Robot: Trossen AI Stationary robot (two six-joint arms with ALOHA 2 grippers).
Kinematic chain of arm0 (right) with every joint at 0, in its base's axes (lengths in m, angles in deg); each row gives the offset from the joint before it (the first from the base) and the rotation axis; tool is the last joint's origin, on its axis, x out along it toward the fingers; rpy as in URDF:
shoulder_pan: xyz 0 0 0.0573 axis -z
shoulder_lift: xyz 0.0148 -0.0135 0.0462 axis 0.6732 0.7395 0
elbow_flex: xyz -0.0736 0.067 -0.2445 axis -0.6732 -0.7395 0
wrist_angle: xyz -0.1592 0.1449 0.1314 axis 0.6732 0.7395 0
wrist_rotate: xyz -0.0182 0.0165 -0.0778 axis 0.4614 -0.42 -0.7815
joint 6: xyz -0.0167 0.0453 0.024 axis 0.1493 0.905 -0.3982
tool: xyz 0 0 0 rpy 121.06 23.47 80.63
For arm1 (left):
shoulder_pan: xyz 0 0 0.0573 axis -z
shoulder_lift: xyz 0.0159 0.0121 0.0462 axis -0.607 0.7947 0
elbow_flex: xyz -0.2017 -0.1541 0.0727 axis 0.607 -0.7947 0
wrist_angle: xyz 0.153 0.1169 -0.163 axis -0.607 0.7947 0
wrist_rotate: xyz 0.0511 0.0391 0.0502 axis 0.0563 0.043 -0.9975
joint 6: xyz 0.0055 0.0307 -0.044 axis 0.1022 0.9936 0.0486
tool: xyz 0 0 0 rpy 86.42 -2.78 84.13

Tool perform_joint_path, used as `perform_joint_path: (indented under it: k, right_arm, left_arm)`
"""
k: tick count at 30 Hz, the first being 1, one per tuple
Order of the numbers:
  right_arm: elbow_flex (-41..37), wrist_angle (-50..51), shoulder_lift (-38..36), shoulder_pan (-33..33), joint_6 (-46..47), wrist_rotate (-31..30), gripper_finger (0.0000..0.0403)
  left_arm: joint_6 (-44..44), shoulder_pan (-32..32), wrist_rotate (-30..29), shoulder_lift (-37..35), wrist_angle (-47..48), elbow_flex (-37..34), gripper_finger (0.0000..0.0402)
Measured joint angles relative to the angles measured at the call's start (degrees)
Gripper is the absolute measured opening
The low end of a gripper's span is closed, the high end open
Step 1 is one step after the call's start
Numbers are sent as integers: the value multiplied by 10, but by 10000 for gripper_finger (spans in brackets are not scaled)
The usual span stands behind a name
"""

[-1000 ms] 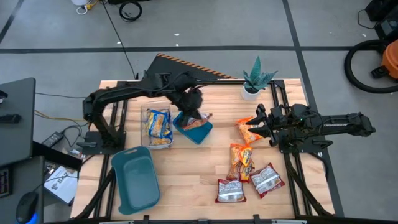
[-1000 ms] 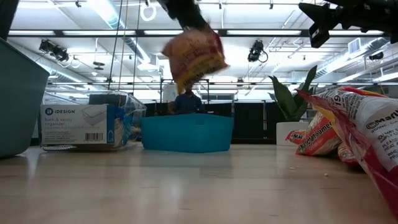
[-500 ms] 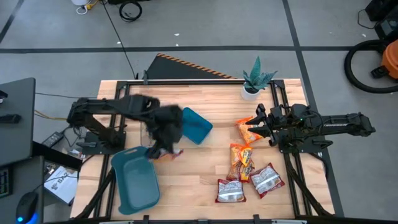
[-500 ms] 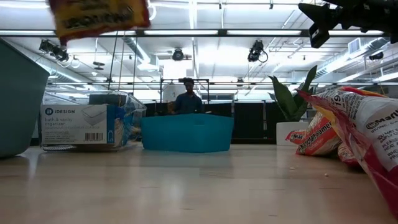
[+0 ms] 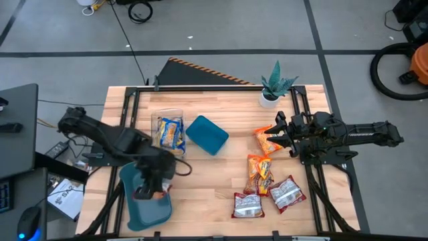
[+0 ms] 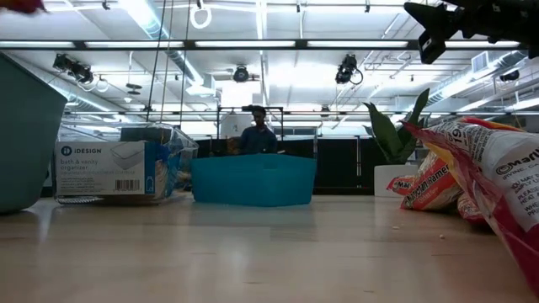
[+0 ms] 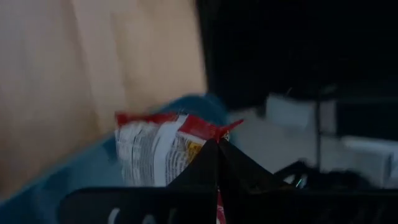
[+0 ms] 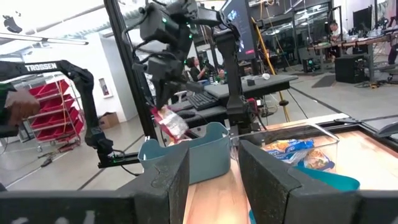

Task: Sort Maruchan noodles
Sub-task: Put the top red noodle pack into the dark green bin

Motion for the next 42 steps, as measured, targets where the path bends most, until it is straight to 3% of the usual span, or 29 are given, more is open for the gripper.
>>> perform_joint_path:
  k: [4, 8, 13, 19, 30, 35, 42]
  right_arm:
    - [0, -12, 0, 0, -7, 0, 144]
    - [0, -19, 0, 0, -18, 0, 144]
    - [0, -28, 0, 0, -34, 0, 144]
    - [0, -36, 0, 0, -52, -2, 144]
    - [0, -42, 0, 0, -61, -2, 144]
    - [0, -41, 0, 0, -51, -2, 144]
    - [0, -38, 1, 0, -37, -1, 144]
  left_arm:
    - [-95, 41, -38, -44, -85, -60, 4]
    - [-155, 78, -41, -52, -135, -126, 4]
    - [-215, 104, -3, -52, -208, -180, 4]
    - [-276, 118, 28, -52, -302, -196, 4]
    - [-234, 120, -1, -51, -242, -198, 4]
    - [-249, 120, 18, -62, -290, -263, 4]
    - [-315, 116, 43, -126, -441, -373, 4]
